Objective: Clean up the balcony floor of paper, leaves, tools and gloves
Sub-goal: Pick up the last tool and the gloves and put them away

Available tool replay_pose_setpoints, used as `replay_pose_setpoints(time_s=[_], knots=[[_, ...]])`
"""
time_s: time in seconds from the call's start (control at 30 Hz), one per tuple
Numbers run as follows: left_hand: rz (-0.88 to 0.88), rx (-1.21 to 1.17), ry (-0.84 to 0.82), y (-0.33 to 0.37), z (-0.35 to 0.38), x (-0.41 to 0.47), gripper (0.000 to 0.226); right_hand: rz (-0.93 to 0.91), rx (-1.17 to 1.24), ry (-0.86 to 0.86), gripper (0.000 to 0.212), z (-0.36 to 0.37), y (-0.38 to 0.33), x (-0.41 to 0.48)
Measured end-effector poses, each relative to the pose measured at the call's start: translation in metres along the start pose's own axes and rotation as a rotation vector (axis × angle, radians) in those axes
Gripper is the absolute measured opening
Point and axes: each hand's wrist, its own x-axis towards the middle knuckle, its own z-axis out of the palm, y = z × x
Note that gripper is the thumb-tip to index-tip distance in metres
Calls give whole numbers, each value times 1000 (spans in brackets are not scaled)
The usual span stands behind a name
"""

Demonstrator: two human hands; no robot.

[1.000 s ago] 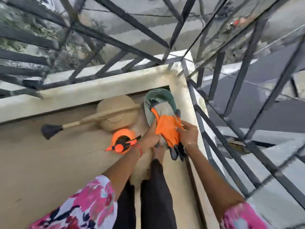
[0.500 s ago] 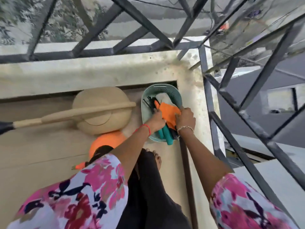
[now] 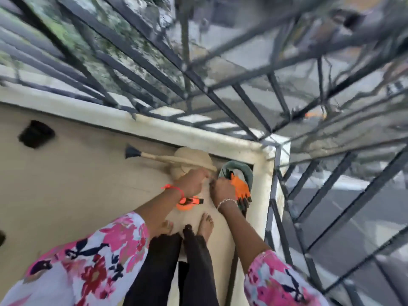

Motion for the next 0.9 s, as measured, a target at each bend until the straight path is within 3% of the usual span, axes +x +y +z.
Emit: replay_pose_setpoints(time_s=[0.2,0.37,0.57,0.73,0.9], knots=[[-32,-11,272,-10,-92,-163,47,-366,-157,39,30,-92,-120,-81],[-202,10,548,-47,-119,-264,49,-582,-259,65,29,-125,-214,-126],[-342,-99,850,-83,-132,-350,51,-812,-412,55,24,-122,-307,-162],[-464,-231,990,-130,-124,-394,47,-958,-478,31,27,-98,-371,-185],[-559,-224,1008,-185,-122,-434,54,-976,-484,-64,29,-68,-431,-193]])
